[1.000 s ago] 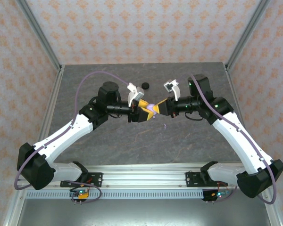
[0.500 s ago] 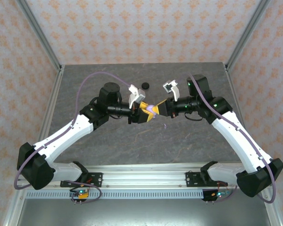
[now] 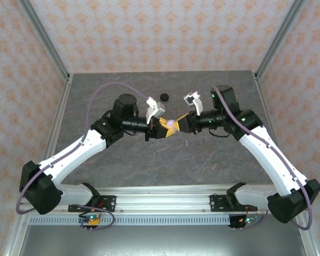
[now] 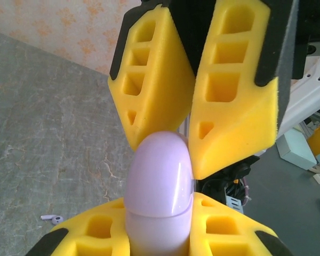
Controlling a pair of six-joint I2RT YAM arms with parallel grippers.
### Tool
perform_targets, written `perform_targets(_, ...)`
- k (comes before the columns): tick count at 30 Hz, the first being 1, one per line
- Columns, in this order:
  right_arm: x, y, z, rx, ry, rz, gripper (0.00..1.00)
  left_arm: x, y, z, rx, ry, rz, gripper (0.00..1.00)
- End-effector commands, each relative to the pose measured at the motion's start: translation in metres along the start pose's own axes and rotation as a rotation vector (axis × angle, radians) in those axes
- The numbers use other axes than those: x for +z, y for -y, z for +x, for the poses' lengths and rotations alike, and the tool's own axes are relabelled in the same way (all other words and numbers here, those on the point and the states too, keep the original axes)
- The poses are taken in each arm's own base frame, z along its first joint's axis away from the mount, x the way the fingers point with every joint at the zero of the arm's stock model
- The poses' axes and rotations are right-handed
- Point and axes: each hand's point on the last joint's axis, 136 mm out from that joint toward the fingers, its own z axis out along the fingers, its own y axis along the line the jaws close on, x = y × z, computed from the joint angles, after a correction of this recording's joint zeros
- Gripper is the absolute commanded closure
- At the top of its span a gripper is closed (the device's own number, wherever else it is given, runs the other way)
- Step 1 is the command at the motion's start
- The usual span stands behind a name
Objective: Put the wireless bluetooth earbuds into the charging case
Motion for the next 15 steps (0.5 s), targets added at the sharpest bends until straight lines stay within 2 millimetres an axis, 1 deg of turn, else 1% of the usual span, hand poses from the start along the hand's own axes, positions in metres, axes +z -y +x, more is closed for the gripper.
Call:
perform_targets(1,-0.003,0.005,-0.003,0.000,0.001,0.059,0.70,-0.001,0.003,-0.013,0.092,0.075,-0.019,0.86)
perform_targets(4,-0.004,0.012,-0.004,0.004,0.005,0.102,0.57,-0.001,0.000,-0.012,0.107,0.098,-0.047,0.86)
perform_targets(5,-0.004,0.015,-0.004,0.006,0.007,0.116,0.55,-0.002,-0.001,-0.012,0.109,0.104,-0.054,0.86)
perform_targets(10,-0.008,0.028,-0.006,0.015,0.022,0.203,0.52,-0.004,0.002,-0.012,0.143,0.138,-0.060,0.86)
perform_targets(15,-0.006,0.023,-0.004,0.015,0.011,0.167,0.51,-0.005,0.001,-0.012,0.149,0.148,-0.070,0.85)
